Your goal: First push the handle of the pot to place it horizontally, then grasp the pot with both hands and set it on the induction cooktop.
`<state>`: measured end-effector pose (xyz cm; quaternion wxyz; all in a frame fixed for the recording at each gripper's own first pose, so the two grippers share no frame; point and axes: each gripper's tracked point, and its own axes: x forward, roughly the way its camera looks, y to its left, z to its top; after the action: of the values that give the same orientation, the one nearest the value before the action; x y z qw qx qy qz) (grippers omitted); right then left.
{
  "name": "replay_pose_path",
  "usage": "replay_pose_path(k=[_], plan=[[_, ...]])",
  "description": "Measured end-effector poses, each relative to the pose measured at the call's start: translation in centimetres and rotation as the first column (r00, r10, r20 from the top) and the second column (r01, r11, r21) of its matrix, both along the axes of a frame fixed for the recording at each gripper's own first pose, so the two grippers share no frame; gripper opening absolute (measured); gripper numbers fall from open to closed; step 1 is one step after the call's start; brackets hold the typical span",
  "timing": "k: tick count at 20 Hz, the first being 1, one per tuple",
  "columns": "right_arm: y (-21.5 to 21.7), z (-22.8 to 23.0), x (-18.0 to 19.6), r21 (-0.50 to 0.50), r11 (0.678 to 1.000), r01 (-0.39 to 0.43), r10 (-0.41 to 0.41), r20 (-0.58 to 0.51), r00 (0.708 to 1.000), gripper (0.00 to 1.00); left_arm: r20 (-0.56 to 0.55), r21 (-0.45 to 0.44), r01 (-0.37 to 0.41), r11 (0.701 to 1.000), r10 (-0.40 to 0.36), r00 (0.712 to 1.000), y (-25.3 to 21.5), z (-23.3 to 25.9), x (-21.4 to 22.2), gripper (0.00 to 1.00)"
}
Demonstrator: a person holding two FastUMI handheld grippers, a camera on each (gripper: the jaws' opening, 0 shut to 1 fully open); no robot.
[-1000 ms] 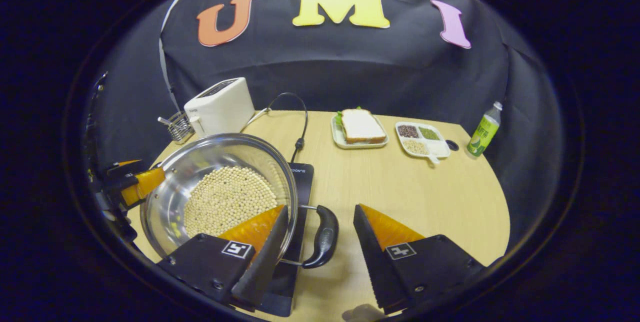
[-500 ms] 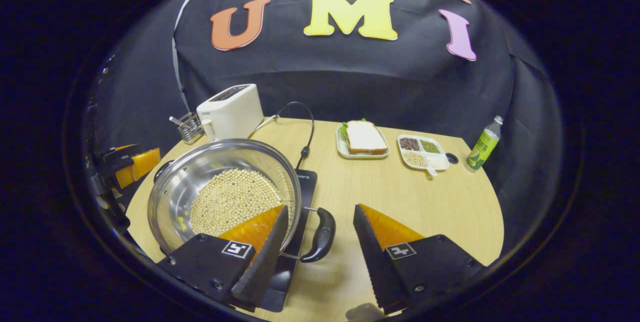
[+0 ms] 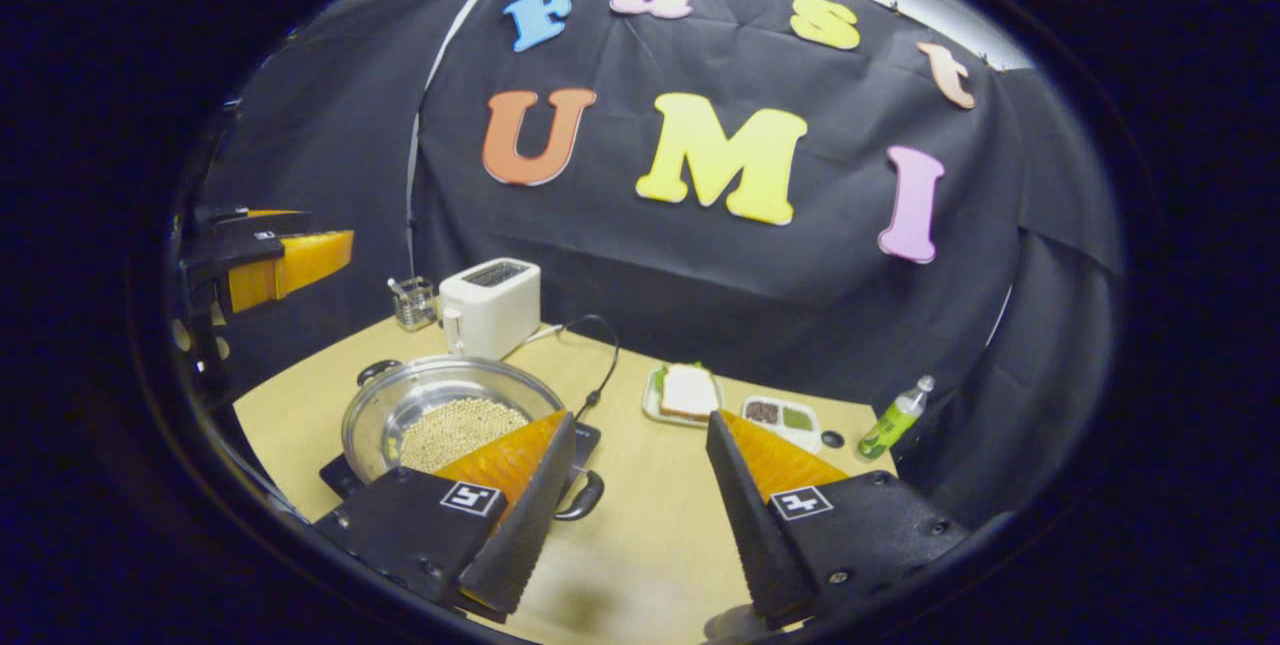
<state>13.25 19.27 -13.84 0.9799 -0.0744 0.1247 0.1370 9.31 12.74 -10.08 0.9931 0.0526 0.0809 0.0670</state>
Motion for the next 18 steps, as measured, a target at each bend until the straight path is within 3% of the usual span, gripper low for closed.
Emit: replay_pose_path(k=[4, 5, 8, 10, 11, 12, 18], plan=[[-5.2, 5.4, -3.1, 0.062, 0.998, 0.017, -0.023, 0.086, 0.996, 0.87, 0.056, -0.022, 0.035, 0.999, -0.034, 0.998, -6.4, 4.9, -3.6, 0.96], [-6.8, 6.5, -3.8, 0.078, 0.997, 0.027, -0.035, 0.103, 0.994, 0.83, 0.068, -0.036, 0.041, 0.998, -0.039, 0.997, -8.0, 5.7, -4.4, 0.96], [-11.1, 9.4, -5.9, 0.119, 0.992, 0.045, -0.062, 0.145, 0.987, 0.88, 0.082, -0.068, 0.05, 0.996, -0.045, 0.996, -11.7, 7.0, -6.7, 0.96], [-14.0, 10.7, -6.8, 0.133, 0.989, 0.072, -0.094, 0.164, 0.982, 0.84, 0.077, -0.096, 0.058, 0.994, -0.051, 0.996, -13.8, 7.3, -7.2, 0.96], [-15.9, 11.1, -7.2, 0.14, 0.987, 0.084, -0.108, 0.171, 0.979, 0.89, 0.081, -0.112, 0.059, 0.992, -0.05, 0.995, -14.6, 7.9, -7.5, 0.96], [-17.2, 11.8, -8.1, 0.152, 0.984, 0.093, -0.12, 0.179, 0.976, 1.0, 0.088, -0.12, 0.061, 0.991, -0.051, 0.995, -15.6, 8.4, -7.7, 0.96], [-23.5, 13.3, -9.2, 0.205, 0.966, 0.156, -0.193, 0.173, 0.966, 1.0, 0.129, -0.128, 0.078, 0.989, -0.061, 0.99, -19.0, 11.3, -8.0, 0.96]])
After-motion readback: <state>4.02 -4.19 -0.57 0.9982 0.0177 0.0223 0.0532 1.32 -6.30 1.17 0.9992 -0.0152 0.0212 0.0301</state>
